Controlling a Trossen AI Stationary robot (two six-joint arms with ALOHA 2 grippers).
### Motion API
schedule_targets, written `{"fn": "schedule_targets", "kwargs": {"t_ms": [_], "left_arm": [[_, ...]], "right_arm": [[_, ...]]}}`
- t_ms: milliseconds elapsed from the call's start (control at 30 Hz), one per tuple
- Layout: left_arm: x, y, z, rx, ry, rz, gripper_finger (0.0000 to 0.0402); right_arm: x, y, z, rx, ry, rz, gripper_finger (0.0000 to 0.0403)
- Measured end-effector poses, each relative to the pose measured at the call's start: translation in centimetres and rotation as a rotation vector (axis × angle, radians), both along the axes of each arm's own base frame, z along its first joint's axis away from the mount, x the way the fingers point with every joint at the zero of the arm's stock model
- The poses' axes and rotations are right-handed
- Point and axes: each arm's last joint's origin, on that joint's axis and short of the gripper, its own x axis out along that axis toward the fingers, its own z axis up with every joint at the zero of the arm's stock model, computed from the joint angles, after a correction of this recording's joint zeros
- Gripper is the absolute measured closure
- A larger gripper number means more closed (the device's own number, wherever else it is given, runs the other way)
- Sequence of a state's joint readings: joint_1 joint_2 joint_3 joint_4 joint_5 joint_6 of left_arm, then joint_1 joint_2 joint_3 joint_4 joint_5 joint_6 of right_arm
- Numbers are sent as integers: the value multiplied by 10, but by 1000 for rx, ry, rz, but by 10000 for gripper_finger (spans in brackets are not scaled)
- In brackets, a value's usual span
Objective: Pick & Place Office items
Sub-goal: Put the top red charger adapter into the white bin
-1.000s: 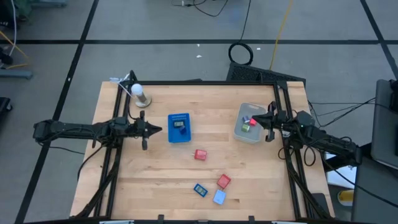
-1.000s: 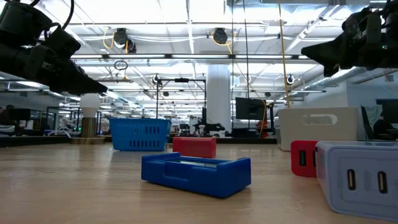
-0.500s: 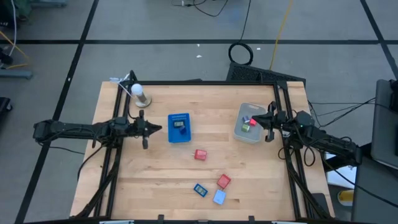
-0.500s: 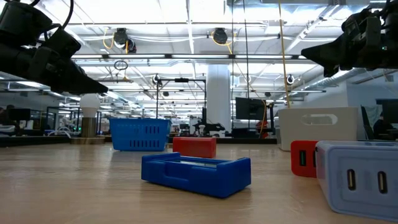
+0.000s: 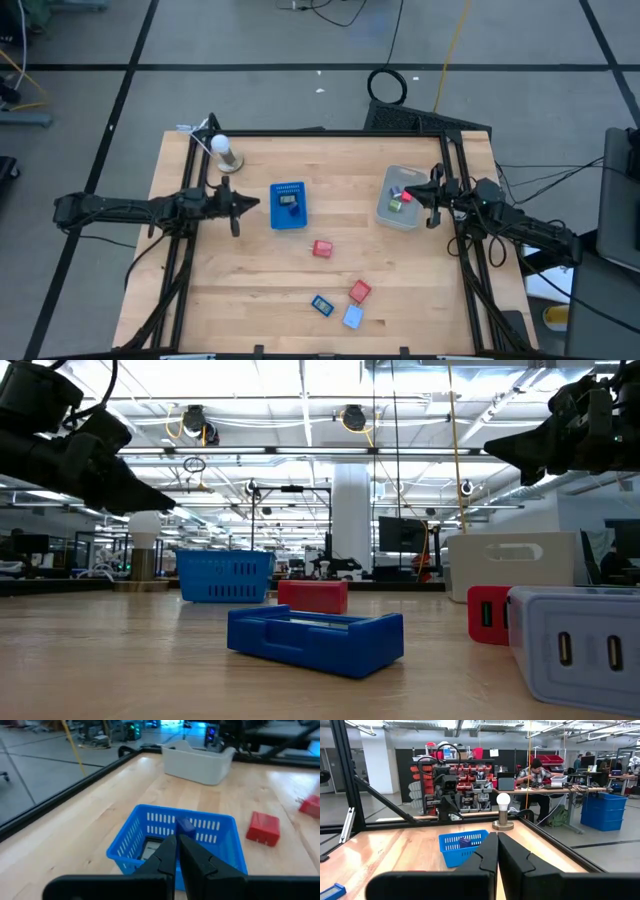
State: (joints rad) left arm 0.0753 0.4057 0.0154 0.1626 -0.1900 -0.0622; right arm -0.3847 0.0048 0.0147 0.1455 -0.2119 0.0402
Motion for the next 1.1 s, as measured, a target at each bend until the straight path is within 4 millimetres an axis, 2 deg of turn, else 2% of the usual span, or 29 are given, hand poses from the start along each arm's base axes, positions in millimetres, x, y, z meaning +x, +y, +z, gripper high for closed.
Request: {"fn": "schedule_targets", "kwargs": {"t_ms": [167, 233, 367, 467, 567, 700, 900, 1100], "left_arm": [[1, 0, 4, 2, -41, 14, 378], [2, 0, 10, -32, -114, 20, 378], [5, -2, 36, -90, -241, -55, 378], [10, -6, 56, -93, -226, -89, 388], [20, -7, 70, -89, -154, -45, 398], [43, -9, 87, -82, -61, -23, 398], [94, -13, 103, -92, 112, -67, 393], [151, -28, 103, -64, 259, -155, 392]], "right_arm": [[0, 0, -1, 3, 7, 0, 399], [0, 0, -3, 13, 30, 0, 399], [1, 0, -5, 18, 43, 0, 399], [1, 0, -5, 40, 38, 2, 399], [1, 0, -5, 51, 37, 4, 399], [1, 0, -5, 51, 37, 4, 399], [1, 0, -5, 51, 37, 4, 399], [1, 0, -5, 52, 37, 4, 399]]}}
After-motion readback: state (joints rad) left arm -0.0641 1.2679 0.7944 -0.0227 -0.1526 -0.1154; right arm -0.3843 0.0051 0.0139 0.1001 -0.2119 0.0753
